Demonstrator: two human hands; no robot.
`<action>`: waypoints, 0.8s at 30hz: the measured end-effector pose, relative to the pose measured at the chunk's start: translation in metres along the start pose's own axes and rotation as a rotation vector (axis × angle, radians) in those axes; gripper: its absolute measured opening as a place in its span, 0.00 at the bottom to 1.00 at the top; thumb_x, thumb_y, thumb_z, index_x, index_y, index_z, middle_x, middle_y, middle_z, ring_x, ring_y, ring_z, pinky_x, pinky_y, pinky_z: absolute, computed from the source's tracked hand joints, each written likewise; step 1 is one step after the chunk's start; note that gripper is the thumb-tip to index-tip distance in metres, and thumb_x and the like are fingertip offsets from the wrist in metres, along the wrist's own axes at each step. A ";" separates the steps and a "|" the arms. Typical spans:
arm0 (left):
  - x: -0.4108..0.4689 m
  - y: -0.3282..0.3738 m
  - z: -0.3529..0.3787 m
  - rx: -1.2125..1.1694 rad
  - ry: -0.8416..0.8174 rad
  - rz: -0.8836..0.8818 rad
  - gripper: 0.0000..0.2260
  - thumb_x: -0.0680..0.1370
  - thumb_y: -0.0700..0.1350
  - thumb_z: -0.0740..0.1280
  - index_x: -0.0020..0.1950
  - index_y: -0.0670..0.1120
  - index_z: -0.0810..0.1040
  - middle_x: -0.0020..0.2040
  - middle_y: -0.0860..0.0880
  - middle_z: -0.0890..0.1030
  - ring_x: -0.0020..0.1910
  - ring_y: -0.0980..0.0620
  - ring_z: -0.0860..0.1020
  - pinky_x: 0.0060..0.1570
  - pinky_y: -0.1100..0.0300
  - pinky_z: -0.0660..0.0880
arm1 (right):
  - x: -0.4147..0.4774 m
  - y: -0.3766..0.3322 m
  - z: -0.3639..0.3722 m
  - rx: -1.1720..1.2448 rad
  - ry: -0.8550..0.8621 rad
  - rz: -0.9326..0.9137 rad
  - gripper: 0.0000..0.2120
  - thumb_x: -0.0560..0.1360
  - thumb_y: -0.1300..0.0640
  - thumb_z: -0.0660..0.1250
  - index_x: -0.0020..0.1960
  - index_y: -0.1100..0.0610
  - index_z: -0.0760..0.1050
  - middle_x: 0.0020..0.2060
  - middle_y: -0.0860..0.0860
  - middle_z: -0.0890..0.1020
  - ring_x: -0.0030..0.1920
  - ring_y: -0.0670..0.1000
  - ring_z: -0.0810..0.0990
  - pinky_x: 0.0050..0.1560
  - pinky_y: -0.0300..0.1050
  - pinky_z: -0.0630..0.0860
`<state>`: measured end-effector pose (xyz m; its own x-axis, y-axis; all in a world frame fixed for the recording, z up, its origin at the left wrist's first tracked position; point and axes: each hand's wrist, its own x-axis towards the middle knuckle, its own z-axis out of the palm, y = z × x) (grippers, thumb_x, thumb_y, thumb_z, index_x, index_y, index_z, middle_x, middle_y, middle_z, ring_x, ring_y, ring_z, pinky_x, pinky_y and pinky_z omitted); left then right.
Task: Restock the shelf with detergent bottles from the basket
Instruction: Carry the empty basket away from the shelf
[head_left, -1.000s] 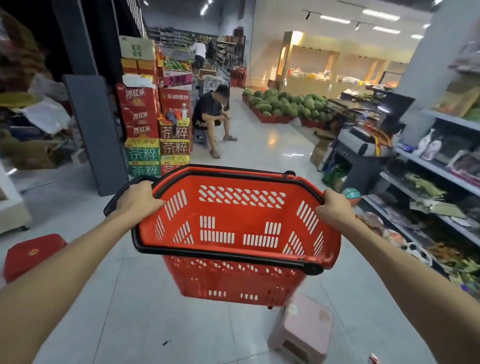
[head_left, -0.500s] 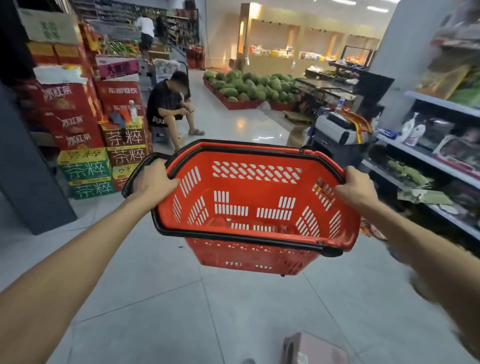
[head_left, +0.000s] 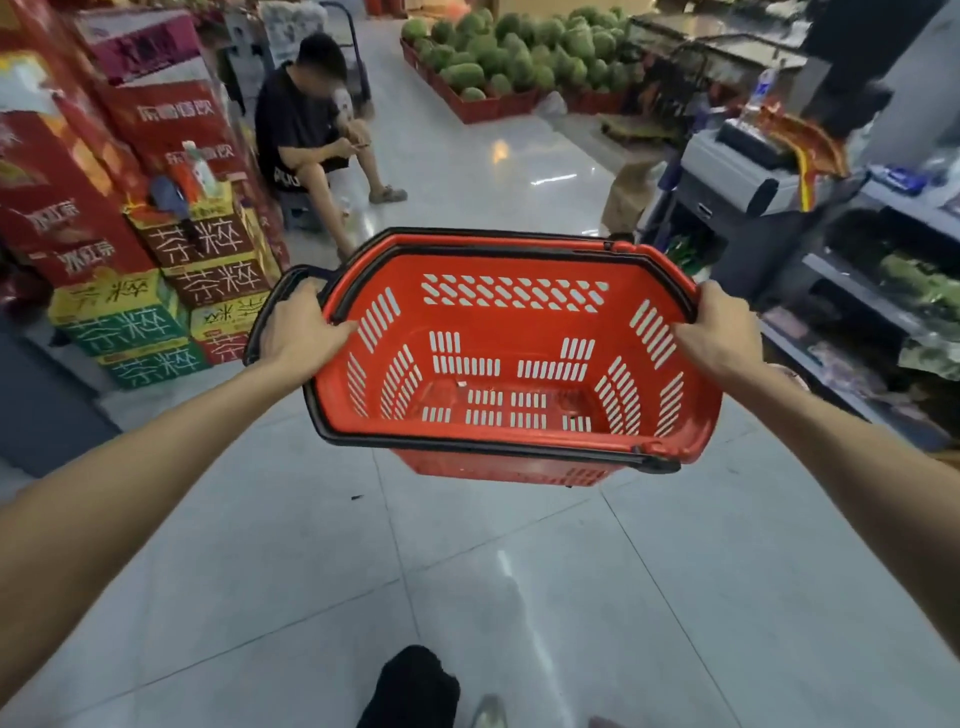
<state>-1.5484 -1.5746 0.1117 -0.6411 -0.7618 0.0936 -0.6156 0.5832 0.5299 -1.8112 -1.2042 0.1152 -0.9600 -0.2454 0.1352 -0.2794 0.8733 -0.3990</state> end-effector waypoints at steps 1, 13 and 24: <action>0.024 0.004 0.011 0.000 -0.011 -0.011 0.25 0.77 0.53 0.75 0.70 0.46 0.74 0.60 0.41 0.83 0.58 0.36 0.81 0.52 0.48 0.77 | 0.026 -0.003 0.008 0.003 0.009 -0.001 0.16 0.69 0.53 0.67 0.55 0.56 0.71 0.49 0.61 0.83 0.47 0.65 0.82 0.49 0.60 0.82; 0.368 0.069 0.150 -0.034 -0.163 0.074 0.16 0.74 0.53 0.78 0.55 0.50 0.77 0.48 0.49 0.81 0.45 0.48 0.78 0.45 0.54 0.73 | 0.348 -0.040 0.110 -0.028 -0.033 0.022 0.14 0.71 0.53 0.68 0.55 0.55 0.72 0.48 0.59 0.82 0.42 0.60 0.79 0.44 0.55 0.80; 0.655 0.195 0.270 0.044 -0.303 0.129 0.18 0.71 0.56 0.80 0.53 0.48 0.81 0.44 0.51 0.84 0.35 0.56 0.79 0.35 0.60 0.76 | 0.637 -0.026 0.156 -0.056 -0.058 0.109 0.16 0.72 0.56 0.71 0.58 0.58 0.72 0.48 0.58 0.81 0.42 0.59 0.76 0.42 0.48 0.71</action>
<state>-2.2117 -1.8834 0.0484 -0.8180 -0.5663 -0.1006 -0.5356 0.6862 0.4921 -2.4182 -1.4489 0.0702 -0.9846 -0.1699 0.0400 -0.1729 0.9180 -0.3569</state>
